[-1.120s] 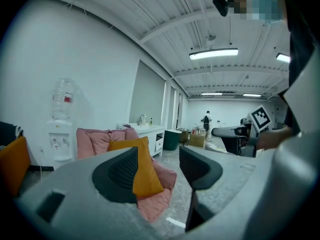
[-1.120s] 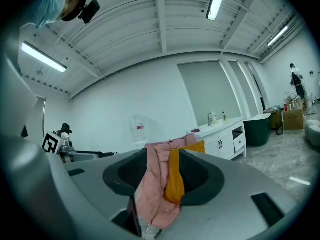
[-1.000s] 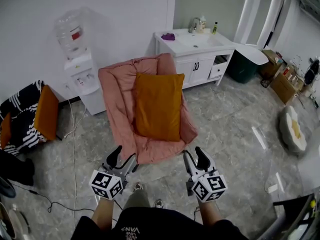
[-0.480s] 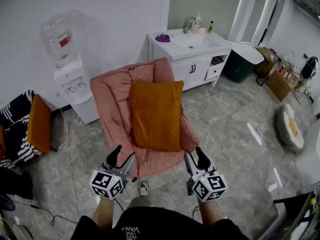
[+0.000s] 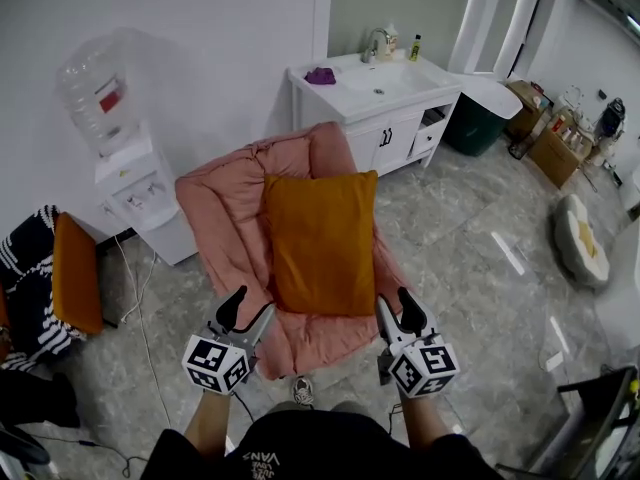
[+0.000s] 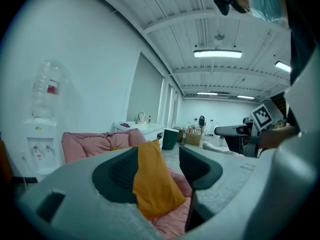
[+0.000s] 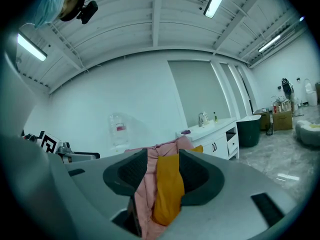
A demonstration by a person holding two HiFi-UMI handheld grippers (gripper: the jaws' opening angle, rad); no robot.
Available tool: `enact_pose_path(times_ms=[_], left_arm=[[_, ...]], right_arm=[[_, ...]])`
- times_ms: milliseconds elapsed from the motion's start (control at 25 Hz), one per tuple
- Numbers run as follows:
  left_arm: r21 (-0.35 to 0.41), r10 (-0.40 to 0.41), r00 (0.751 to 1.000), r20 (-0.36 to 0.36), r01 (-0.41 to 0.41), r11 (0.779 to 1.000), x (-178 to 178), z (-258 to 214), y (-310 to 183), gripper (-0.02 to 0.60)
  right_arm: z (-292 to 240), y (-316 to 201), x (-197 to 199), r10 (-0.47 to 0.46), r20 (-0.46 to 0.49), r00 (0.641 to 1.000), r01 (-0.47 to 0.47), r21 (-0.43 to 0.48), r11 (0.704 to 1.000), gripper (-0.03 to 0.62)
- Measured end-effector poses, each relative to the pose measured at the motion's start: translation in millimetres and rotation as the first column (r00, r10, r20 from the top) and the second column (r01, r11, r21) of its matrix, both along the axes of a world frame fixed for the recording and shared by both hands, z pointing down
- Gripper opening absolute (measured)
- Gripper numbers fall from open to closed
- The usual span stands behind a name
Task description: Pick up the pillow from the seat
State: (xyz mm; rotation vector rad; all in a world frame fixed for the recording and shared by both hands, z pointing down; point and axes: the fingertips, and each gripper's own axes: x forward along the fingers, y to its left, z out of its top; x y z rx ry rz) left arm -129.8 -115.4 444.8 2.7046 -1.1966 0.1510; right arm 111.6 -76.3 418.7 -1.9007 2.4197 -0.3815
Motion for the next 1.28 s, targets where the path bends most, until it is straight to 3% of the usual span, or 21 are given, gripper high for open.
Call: enact_pose_path(times_ms=[400,1080,1280], left_arm=[[-0.066,0.025,0.999,0.025,-0.023,0.998,-5.4,33.9,-51.1,0.253],[-0.116,-0.120,0.990,0.073,0.128,0.985,7.0,88.9,-160.4,0.253],[-0.138,-0.126,0.988,0.088,0.137,0.981,12.6,108.8,-189.9,0.253]], right_arm=[[22.7,-48.3,-1.8,0.017,-0.021,1.000,-0.018,-0.048,0.999,0.181],[74.3,-180.9,38.3,-0.061,-0.039,0.997,0.055,-0.126,0.991,0.175],[94.0,-218.2,47.8,-0.065,-0.040,0.997,0.058,-0.146,0.988,0.173]])
